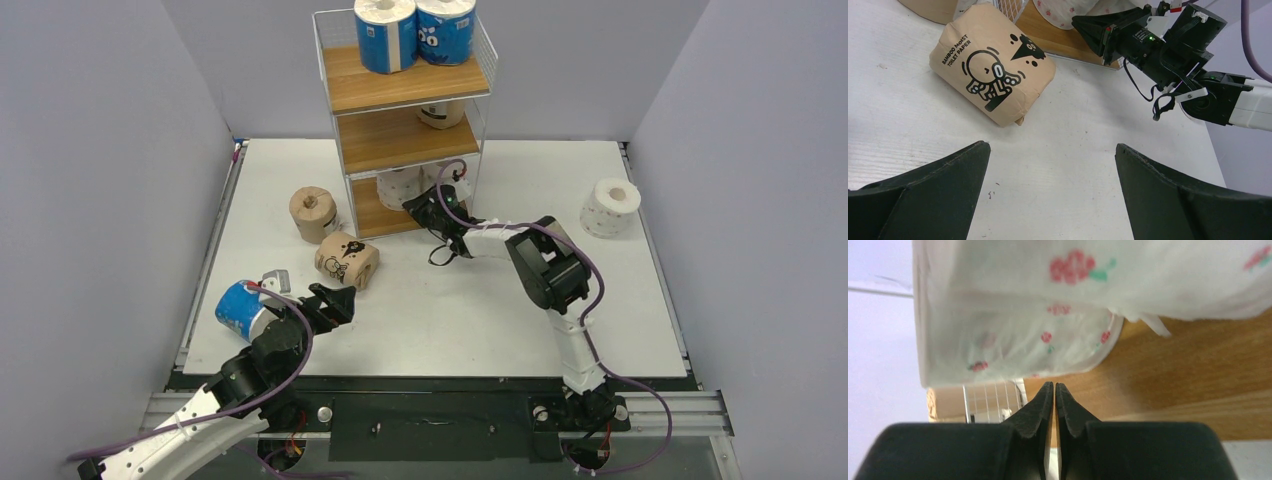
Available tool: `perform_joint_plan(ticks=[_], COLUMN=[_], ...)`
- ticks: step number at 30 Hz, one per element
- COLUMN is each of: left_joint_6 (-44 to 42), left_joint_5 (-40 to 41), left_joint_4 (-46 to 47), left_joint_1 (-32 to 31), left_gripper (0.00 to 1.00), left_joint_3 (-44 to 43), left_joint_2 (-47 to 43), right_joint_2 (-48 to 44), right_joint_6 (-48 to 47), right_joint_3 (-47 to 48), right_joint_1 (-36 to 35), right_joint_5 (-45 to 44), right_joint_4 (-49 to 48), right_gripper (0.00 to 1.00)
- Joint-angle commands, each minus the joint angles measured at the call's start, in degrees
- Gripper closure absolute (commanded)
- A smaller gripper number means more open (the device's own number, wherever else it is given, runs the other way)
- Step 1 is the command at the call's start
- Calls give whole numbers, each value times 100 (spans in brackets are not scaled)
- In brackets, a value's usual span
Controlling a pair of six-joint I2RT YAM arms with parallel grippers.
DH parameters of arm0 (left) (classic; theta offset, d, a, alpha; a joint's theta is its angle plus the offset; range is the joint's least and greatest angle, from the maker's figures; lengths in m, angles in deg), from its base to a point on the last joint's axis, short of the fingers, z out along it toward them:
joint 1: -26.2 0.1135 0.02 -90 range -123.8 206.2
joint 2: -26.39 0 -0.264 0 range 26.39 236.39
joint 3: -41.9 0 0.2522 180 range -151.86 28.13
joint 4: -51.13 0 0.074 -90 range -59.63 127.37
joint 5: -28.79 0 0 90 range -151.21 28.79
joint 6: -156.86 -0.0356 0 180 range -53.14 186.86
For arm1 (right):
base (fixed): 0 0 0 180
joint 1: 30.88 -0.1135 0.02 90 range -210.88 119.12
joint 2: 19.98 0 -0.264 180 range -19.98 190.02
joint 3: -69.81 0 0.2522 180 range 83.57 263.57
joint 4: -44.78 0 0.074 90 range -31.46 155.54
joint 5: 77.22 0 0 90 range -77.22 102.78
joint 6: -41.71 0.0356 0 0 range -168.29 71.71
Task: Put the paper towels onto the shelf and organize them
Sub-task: Place the paper towel on the shelf, then adjust the paper towel at the center of the board.
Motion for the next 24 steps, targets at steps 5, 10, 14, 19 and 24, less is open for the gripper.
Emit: perform_joint_plan(ticks=[5, 10, 14, 19, 24], left_joint_6=[26, -7, -34, -13, 65], left_joint_5=[17, 38, 44, 114, 323], left_joint_4=[119, 131, 157, 70, -94], left_joint_1=[26, 27, 26, 22, 27], left_gripper=[4, 3, 4, 3, 3], left_joint_3=[-150, -191, -236, -338, -501], left_joint_2=[-46, -49, -29, 39, 306], right_joint_2=[-1202, -1842, -2322, -3097, -4088], right_joint_6=[-607, -894, -1224, -1883, -2865], right_joint_3=[-689, -1171, -1520, -2260, -2751], right_joint_1=[35, 53, 12, -122, -481], right_joint_5=[598, 979, 1399, 1354, 742], right_joint_4=[-374, -266, -41, 485, 1312], right_gripper=[92, 86, 79, 58, 51])
